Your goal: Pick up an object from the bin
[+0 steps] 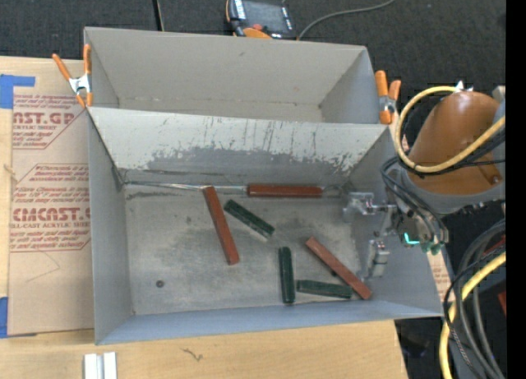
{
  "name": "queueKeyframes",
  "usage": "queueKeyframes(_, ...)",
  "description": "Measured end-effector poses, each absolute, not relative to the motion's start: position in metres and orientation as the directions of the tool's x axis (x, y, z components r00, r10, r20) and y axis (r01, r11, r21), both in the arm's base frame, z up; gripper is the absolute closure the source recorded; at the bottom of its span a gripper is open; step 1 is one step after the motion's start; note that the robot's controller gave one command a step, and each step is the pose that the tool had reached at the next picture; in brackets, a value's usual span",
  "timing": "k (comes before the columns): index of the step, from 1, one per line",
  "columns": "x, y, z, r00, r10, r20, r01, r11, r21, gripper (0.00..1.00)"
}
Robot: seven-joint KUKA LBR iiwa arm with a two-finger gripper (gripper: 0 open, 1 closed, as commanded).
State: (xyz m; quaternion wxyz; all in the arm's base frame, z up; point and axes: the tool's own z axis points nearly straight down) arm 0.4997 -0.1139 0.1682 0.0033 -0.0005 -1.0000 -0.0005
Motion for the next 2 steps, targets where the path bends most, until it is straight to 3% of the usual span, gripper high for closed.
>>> queueKeyframes(1, 0.487, -0.083, 0.068, -0.996, -0.09, -0.003, -0.09, 0.996, 0.001, 0.0)
queueKeyframes(2, 0.523, -0.096, 0.14, -0.946, -0.325, -0.006, -0.325, 0.946, -0.003, 0.0)
